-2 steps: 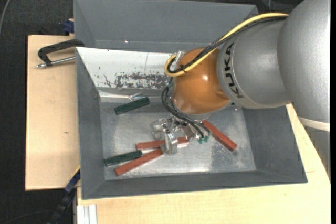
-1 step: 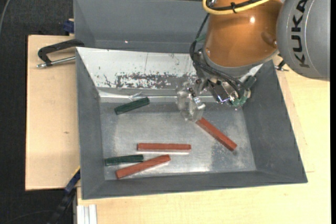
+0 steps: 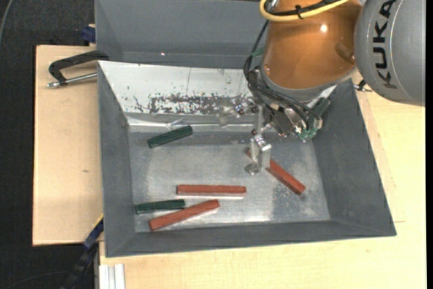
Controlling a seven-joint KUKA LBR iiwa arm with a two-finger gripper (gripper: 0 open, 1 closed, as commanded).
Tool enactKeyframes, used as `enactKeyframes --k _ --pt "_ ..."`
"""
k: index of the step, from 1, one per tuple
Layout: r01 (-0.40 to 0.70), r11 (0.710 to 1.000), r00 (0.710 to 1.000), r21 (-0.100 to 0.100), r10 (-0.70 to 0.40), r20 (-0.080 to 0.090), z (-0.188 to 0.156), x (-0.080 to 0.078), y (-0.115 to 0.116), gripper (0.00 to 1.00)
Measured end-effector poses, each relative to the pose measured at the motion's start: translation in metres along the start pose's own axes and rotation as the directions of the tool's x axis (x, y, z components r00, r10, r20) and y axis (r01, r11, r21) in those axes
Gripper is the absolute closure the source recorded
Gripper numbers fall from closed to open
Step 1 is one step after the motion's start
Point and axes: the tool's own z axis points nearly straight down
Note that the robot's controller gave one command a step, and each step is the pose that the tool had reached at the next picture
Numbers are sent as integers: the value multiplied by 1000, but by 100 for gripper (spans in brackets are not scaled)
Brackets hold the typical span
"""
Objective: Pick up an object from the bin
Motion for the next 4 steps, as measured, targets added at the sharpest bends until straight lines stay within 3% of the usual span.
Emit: enactKeyframes --k 1,2,3,4 --pt "80 997 997 3 -80 8 -57 -21 3 0" --pt "83 997 997 -4 -83 -12 80 12 38 0" --pt "12 1000 1000 -2 -13 -11 183 -2 10 0" --pt "12 1000 1000 0 -12 1 178 -5 9 100"
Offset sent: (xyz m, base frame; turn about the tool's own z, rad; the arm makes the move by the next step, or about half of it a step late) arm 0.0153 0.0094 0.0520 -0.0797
